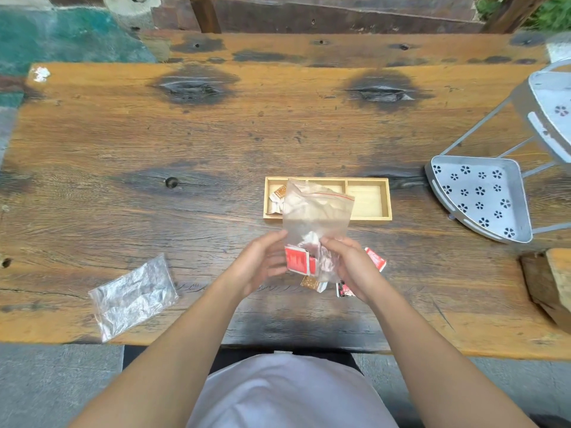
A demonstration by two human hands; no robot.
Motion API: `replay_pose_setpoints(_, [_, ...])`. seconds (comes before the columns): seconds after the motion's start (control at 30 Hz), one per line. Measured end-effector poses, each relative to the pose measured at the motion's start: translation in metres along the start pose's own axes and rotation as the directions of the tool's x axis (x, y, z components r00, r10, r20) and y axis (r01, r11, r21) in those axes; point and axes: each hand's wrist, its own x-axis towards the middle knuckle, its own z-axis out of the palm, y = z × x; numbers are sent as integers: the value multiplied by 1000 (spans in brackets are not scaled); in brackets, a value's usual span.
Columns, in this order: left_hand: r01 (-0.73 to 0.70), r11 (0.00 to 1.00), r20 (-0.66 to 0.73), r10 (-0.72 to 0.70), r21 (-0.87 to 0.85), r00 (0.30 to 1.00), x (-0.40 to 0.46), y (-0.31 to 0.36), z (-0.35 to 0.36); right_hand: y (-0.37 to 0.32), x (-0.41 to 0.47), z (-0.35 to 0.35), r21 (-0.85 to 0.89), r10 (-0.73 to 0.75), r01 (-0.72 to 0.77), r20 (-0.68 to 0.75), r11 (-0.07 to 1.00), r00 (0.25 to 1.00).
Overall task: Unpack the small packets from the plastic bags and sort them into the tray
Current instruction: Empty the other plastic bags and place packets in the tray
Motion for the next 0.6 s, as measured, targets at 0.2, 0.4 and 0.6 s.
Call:
replay_pose_setpoints(0.2, [6, 977, 98, -27, 214, 995, 11, -7, 19, 0, 0, -14, 25, 55, -54, -43, 998, 998])
replay_pose_setpoints(0.4, [45, 995, -49, -41, 86, 998, 31, -10, 38, -5, 5, -24, -94, 91, -105, -142, 990, 986])
replay_pose_setpoints(0.6, [146, 975, -30, -153, -165, 988, 45, 2, 48, -15, 17, -42, 45, 188, -185, -66, 982, 980])
